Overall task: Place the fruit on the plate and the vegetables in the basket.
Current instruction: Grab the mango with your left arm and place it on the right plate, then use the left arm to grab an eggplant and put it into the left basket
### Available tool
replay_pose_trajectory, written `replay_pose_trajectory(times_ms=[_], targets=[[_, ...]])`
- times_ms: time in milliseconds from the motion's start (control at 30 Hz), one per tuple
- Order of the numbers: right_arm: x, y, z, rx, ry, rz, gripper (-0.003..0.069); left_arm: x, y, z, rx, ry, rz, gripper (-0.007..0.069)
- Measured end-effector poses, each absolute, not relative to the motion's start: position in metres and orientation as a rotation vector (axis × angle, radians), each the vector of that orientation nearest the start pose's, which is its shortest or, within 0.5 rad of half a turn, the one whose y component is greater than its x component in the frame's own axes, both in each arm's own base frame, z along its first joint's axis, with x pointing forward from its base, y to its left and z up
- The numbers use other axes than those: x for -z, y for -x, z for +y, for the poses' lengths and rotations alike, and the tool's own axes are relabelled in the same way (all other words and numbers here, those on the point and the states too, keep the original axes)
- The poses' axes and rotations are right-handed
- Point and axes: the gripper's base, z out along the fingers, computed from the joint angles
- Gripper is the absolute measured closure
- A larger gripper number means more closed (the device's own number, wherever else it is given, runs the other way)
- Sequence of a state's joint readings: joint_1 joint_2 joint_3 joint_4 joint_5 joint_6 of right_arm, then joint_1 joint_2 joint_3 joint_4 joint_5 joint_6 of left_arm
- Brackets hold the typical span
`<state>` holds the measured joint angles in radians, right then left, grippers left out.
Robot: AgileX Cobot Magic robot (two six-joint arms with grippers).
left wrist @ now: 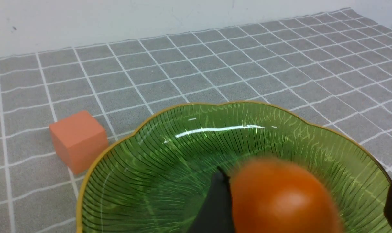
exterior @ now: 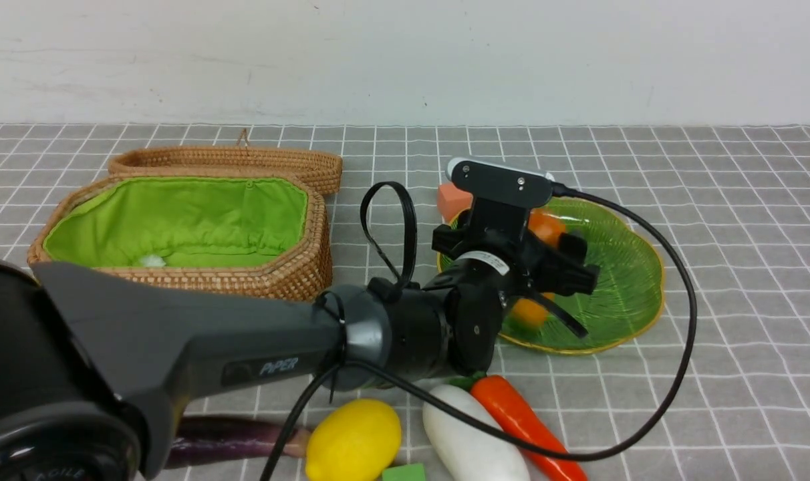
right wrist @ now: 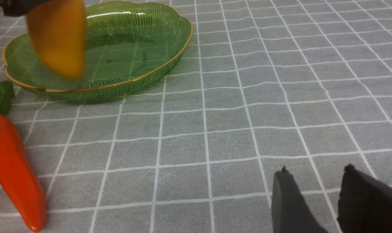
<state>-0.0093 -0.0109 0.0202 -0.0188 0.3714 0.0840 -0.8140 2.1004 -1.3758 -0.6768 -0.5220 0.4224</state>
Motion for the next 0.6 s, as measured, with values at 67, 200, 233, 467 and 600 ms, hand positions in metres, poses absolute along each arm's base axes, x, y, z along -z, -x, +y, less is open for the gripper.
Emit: replay_pose_trajectory(times_ms=[67,200,233,467,600], targets=[[-0.174,-0.053,-0.001,-0.033,-0.075,1.863,0.0419,-0.197,-0.347,-0.326,0.437,-0.332,1.766,0.0018],[-0.174,-0.053,-0.001,-0.033,-0.075,1.863,0.0419,-0.197,-0.347,-0.326,0.437,-0.331,1.765,0.0044],[-0.174,-0.053,-0.001,-0.033,-0.075,1.863,0.0419,-0.198,-0.347,-0.326,0.431,-0.338,1.763,0.0047],[-0.174,-0.053,-0.001,-0.033,-0.075,1.863,0.0419,-0.237,-0.334,-0.318,0.518,-0.311,1.873,0.0052],[-0.174,-0.053,-0.001,-0.033,-0.075,1.863,0.0419,-0.281,-0.321,-0.302,0.548,-0.527,1.869,0.0069]])
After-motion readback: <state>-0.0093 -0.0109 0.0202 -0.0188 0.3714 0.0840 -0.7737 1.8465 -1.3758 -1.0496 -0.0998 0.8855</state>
